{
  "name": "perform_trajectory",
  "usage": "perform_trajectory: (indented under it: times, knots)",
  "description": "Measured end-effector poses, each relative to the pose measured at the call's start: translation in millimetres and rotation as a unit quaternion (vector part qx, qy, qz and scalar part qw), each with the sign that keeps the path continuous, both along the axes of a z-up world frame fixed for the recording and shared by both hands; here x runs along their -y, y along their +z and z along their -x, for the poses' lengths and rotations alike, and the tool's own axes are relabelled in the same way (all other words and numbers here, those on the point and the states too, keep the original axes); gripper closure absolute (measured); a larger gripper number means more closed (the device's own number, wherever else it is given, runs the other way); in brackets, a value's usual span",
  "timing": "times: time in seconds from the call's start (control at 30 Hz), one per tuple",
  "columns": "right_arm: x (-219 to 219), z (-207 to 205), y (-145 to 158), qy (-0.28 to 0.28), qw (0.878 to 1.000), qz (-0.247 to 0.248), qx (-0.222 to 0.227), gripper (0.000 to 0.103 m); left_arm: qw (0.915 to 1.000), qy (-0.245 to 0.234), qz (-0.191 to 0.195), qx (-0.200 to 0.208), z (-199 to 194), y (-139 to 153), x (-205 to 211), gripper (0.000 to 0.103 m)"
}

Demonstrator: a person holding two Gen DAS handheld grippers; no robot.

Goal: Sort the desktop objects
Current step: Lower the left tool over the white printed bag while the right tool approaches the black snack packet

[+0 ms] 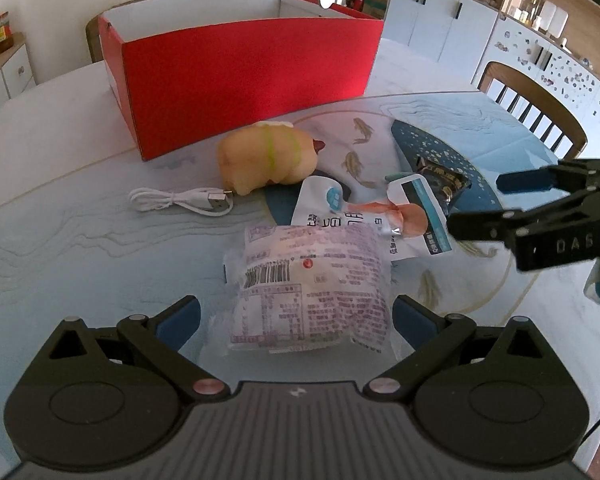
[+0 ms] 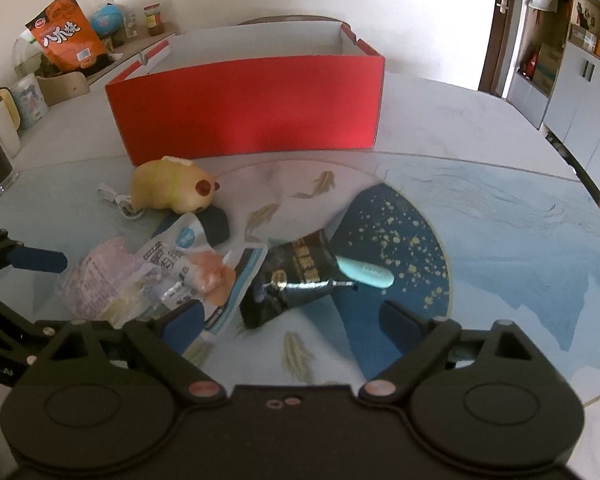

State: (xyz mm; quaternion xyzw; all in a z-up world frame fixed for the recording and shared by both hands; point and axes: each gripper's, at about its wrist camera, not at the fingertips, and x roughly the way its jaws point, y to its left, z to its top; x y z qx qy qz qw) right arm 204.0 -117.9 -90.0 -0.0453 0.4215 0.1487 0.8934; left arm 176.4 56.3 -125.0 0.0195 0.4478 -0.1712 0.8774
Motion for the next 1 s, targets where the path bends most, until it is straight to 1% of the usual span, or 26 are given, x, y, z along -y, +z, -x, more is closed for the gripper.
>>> perform_trajectory:
  times: [0.13,0.27,0.4,0.73,0.83,0.93,0.97,1.0]
  knots:
    - [6,-6,1,-0.004,1.000,0.008,0.002,0.009,1.0000,0.002,0.001,0.001,-1,0,0,0.001]
    - [11,-8,-9,-0.006,1.000,0.011,-0.013,0.010,1.0000,0.003,0.000,0.002,-1,-1,1,0.001]
    - [7,-9,-14,-0.001,1.000,0.019,-0.014,0.013,1.0000,0.005,0.001,0.001,-2,-1,1,0.001]
    - [-9,-21,-14,0.023,0.998,0.049,0.023,0.019,0.9999,0.011,-0.003,0.005,-6,-2,5,0.001]
    - [-12,-25,-14,0.028,0.998,0.048,0.025,0.025,0.9999,0.013,-0.003,0.007,-6,-2,5,0.001]
    - [-14,-28,-15,0.030,0.998,0.045,0.022,0.036,0.9999,0.014,-0.003,0.008,-7,-1,5,0.002]
    - [-14,-28,-15,0.031,0.998,0.044,0.021,0.041,0.9998,0.014,-0.004,0.009,-7,-1,5,0.003]
    - [-15,-29,-15,0.032,0.998,0.045,0.022,0.042,0.9998,0.015,-0.004,0.010,-7,-1,6,0.004]
